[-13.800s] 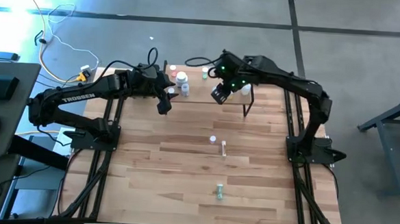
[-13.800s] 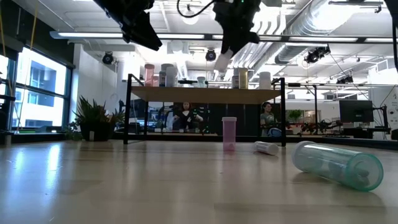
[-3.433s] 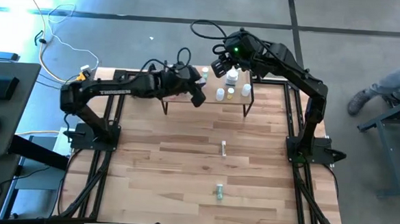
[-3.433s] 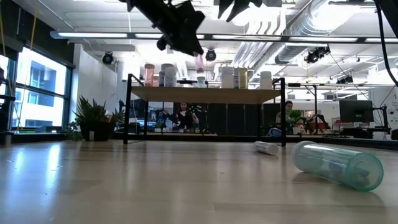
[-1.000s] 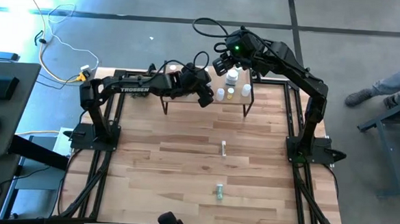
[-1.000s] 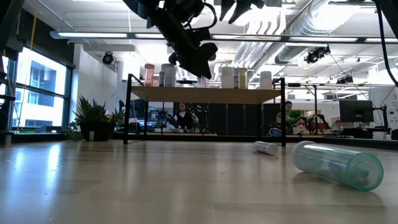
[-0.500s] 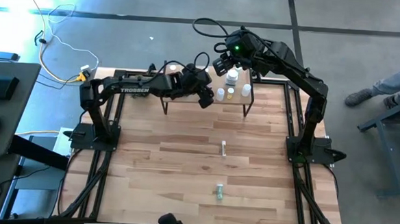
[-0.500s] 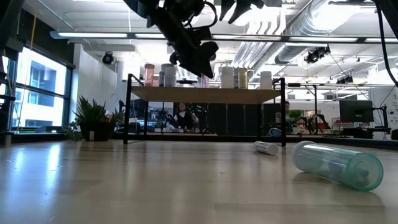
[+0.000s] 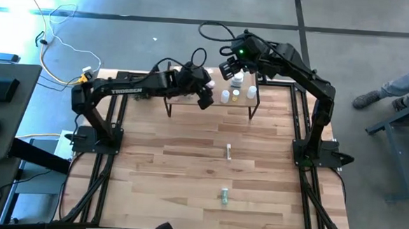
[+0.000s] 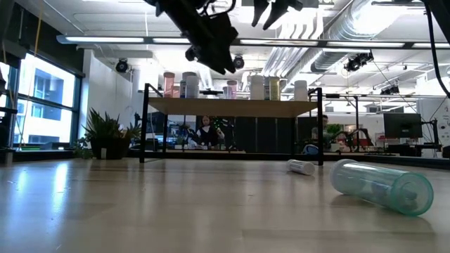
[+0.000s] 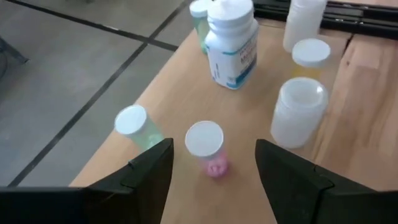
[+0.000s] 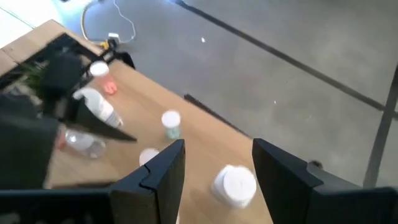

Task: Pick and place medicine bottles onto shelf by color
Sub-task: Put the yellow white pill bottle on the shelf

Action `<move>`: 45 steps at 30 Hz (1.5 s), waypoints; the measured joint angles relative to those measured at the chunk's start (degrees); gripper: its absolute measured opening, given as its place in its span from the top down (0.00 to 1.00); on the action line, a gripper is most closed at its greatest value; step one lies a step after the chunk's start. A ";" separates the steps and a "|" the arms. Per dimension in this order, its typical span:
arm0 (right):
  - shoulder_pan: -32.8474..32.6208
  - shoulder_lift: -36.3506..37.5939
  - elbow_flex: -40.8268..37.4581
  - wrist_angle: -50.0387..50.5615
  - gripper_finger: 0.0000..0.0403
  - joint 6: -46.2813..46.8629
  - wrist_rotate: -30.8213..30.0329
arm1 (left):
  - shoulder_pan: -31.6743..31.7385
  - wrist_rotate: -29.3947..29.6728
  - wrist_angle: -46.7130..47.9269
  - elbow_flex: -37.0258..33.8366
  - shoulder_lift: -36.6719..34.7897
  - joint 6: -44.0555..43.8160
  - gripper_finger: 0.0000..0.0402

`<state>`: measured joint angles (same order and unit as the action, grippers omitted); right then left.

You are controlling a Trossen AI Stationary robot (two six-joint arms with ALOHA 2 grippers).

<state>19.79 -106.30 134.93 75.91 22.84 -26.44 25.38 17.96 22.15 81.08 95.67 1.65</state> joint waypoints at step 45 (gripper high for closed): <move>-16.30 21.68 -30.08 10.79 0.56 16.56 2.81 | -16.31 -12.48 26.99 -15.37 -24.14 -22.58 0.46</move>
<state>3.49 -84.62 104.85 86.70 39.40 -23.63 9.07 5.47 49.14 65.70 71.53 -20.93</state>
